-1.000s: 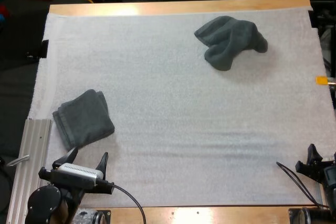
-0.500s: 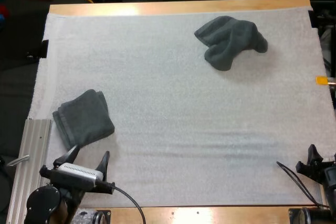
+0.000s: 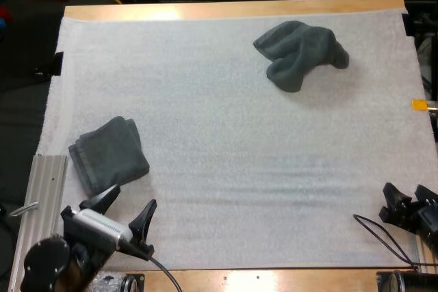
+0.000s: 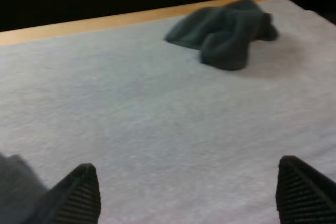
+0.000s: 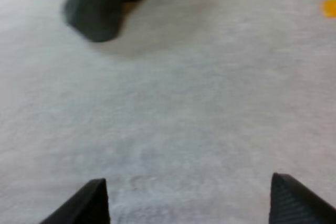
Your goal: Pick towel from pile, fold and stack
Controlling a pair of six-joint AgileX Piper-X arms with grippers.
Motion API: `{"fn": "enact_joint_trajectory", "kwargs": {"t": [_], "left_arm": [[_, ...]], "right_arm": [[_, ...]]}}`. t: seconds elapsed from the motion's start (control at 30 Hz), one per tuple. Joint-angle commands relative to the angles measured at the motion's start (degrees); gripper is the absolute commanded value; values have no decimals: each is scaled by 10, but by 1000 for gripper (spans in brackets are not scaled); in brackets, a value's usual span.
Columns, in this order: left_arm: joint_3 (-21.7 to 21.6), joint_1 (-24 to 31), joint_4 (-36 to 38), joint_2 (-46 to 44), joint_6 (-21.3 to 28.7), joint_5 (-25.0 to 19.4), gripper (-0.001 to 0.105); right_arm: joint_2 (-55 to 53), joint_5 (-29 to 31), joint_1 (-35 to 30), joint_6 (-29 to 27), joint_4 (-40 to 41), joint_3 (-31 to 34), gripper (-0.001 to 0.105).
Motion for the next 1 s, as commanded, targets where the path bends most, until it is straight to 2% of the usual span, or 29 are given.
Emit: {"fn": "enact_joint_trajectory", "kwargs": {"t": [0.0, 0.23, 0.4, 0.53, 0.67, 0.97], "left_arm": [[-10, -2, -8, 9, -5, 16, 68], [-66, -4, -11, 105, -1, 97, 68], [-96, -43, -35, 143, -1, 101, 68], [-121, -93, -36, 173, -1, 101, 68], [-138, -121, -36, 206, -1, 94, 68], [-141, -123, -39, 240, -1, 95, 68]], "right_arm": [[9, -23, -1, 0, 1, -13, 62], [86, -133, -1, 0, -1, -64, 62], [120, -189, -1, 3, -5, -86, 62], [145, -246, -1, 44, -42, -92, 62], [164, -247, -1, 85, -83, -92, 62], [226, -247, -1, 169, -180, -94, 62]]}}
